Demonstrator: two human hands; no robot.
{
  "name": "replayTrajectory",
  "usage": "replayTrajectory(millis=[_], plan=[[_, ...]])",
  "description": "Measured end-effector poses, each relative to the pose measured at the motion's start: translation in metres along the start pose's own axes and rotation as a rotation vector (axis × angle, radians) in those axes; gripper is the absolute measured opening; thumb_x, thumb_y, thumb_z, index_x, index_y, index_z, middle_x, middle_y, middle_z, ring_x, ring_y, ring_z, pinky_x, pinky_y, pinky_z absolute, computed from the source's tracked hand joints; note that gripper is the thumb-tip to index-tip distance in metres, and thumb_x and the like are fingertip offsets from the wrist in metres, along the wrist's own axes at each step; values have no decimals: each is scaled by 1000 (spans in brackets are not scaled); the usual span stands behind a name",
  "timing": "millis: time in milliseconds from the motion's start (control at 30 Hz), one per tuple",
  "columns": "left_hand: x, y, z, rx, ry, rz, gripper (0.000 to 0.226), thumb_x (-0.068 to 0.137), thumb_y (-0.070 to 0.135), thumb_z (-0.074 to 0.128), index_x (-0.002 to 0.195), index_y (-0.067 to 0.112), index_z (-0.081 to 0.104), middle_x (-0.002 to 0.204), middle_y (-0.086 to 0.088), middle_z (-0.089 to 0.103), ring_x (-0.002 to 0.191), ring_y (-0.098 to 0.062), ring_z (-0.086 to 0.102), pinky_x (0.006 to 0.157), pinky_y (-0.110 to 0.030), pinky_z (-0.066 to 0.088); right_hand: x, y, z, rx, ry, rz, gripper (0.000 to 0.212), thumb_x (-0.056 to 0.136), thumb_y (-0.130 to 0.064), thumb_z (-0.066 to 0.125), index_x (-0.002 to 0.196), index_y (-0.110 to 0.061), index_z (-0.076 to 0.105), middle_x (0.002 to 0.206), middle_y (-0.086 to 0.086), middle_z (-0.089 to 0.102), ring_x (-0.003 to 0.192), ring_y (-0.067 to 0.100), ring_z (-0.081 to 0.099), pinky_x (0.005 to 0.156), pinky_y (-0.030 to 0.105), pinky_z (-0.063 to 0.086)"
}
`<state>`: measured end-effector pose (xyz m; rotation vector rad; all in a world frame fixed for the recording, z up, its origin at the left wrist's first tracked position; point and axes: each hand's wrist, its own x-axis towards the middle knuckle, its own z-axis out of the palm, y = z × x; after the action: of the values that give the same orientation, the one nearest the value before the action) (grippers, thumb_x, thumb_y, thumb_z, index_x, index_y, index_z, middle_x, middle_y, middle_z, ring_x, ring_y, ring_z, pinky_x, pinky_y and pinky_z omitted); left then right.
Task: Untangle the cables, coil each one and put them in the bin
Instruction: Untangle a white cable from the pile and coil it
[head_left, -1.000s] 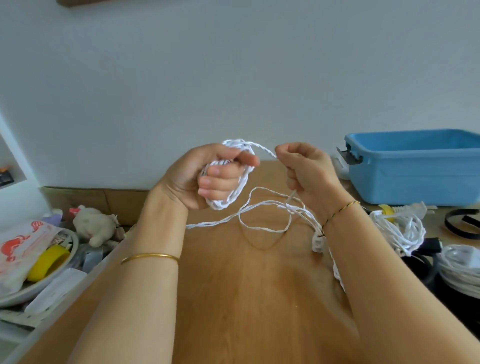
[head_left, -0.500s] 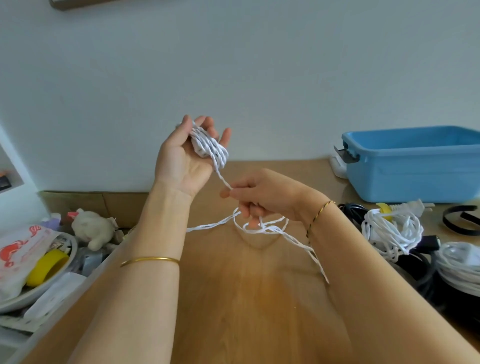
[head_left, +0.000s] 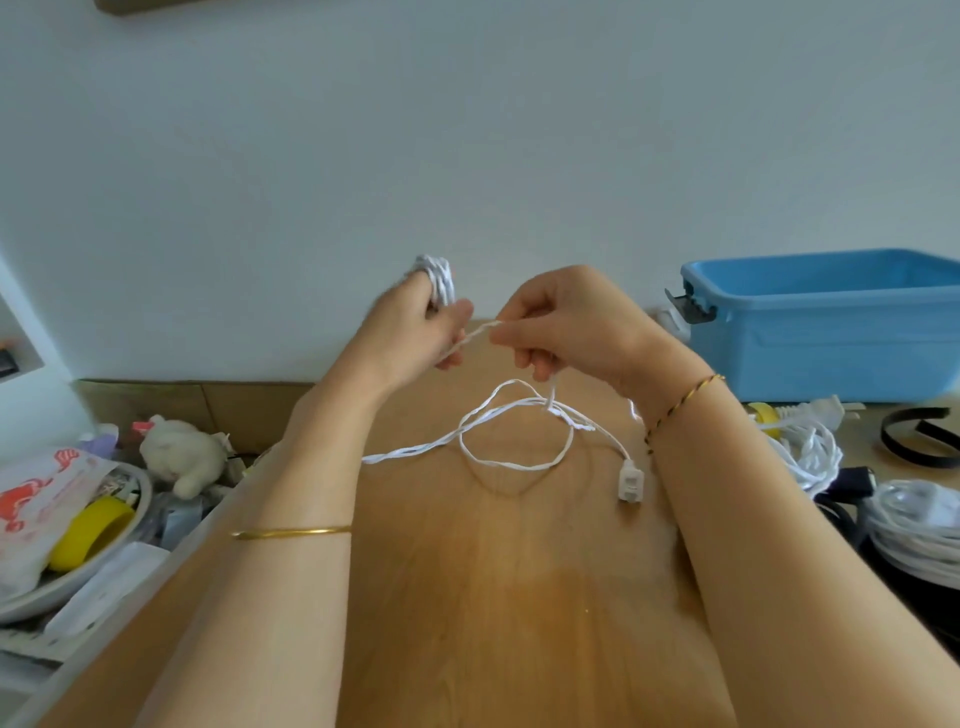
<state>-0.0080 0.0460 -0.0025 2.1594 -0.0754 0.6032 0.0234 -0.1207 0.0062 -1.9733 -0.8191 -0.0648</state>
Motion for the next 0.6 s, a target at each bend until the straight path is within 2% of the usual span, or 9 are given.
replayTrajectory(millis=[100,167,233,300,400,467,533,600], plan=[[-8,13,-2,-87,-202,-117,14,97,26,53,104,14,55,77,-11,64,57,-15,60,51,-21,50,5,9,1,-99,182,-54,7,76,-12,73,71,-12,68,53,-4,59,45,8,54,55,26,49],[-11,17,-3,26,-282,-122,21,90,31,63,101,13,56,74,-9,63,52,-10,58,49,-18,47,8,12,3,-174,227,-77,15,71,-16,73,64,-24,64,55,-8,58,52,12,58,64,36,55],[-11,16,0,237,-315,-117,27,84,28,71,99,11,55,69,-7,61,46,-9,54,47,-20,46,9,11,7,-227,221,-126,19,70,-12,71,66,-28,62,63,-8,58,63,17,61,70,42,55],[-10,13,3,383,-297,-145,29,85,31,70,93,6,58,64,-7,60,46,-14,52,45,-22,45,8,10,9,-298,213,-177,23,72,-7,67,72,-29,61,76,-6,59,75,18,60,74,40,52],[-10,8,1,460,-215,-187,33,92,36,58,74,9,53,57,-5,59,40,-15,48,42,-20,40,7,14,6,-383,285,-181,24,75,-5,60,75,-30,61,87,-6,62,83,15,61,76,37,51],[-8,4,-3,420,-169,-221,32,95,32,50,81,4,57,58,-6,59,43,-18,48,43,-21,38,7,20,2,-330,370,-161,25,75,-3,58,73,-28,62,88,-5,64,82,16,64,76,39,51],[-6,0,-6,346,-131,-274,35,96,30,46,91,-1,61,58,-8,58,45,-20,47,43,-21,36,8,26,0,-285,432,-121,26,77,-2,59,72,-28,62,80,-8,64,77,16,65,76,39,52],[-6,-2,-9,248,-104,-334,39,96,35,45,92,0,63,59,-7,56,44,-17,45,41,-19,36,10,33,0,-234,457,-53,26,79,0,57,73,-26,60,71,-11,61,69,15,66,75,38,53]])
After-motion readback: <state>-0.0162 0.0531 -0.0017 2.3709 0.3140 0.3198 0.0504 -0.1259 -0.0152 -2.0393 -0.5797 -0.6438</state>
